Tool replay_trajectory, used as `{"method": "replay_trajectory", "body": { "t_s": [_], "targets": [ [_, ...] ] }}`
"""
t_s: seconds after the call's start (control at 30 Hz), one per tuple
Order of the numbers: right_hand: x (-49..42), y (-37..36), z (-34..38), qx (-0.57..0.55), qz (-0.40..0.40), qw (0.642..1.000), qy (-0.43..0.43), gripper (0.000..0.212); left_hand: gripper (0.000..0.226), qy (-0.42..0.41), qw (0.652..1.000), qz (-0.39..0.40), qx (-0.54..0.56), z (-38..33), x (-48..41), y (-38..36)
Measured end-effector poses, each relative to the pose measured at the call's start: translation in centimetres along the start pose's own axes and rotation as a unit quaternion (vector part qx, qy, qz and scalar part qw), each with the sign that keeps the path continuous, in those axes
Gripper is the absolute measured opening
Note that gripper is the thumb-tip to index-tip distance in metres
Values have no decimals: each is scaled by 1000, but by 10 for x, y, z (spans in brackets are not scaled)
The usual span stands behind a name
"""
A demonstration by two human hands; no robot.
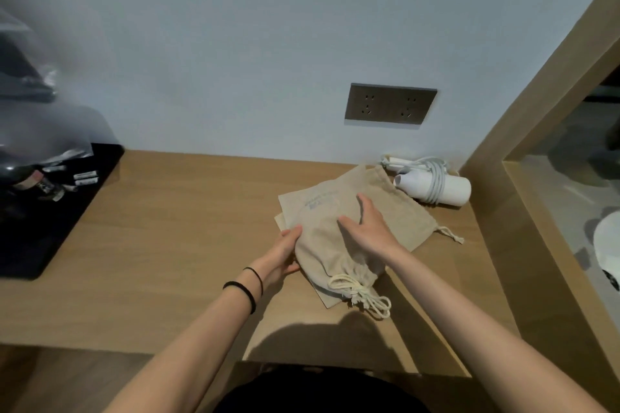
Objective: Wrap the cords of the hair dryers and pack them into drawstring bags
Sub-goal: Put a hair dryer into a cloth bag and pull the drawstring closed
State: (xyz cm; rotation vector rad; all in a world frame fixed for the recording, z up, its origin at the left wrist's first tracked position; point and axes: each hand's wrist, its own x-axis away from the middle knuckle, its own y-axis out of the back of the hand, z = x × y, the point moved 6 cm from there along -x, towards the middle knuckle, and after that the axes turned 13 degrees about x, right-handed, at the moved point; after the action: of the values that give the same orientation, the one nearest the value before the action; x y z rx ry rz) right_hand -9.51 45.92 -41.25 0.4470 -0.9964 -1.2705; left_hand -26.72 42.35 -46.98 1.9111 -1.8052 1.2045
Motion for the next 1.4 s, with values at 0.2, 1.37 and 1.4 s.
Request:
{"method": "replay_trajectory", "body": {
  "t_s": [0.2,1.37,1.4],
  "targets": [
    [-17,-17,2,-78,19,997,-13,96,56,48,998,-17,39,-4,-7,-5],
    [-95,-63,158,110,-48,974,191,60,38,-355,825,-178,-402,-171,-30,109],
    [-96,-66,168,141,-40,963,227,59,40,-351,813,-157,-437,-167,-34,102]
  ]
}}
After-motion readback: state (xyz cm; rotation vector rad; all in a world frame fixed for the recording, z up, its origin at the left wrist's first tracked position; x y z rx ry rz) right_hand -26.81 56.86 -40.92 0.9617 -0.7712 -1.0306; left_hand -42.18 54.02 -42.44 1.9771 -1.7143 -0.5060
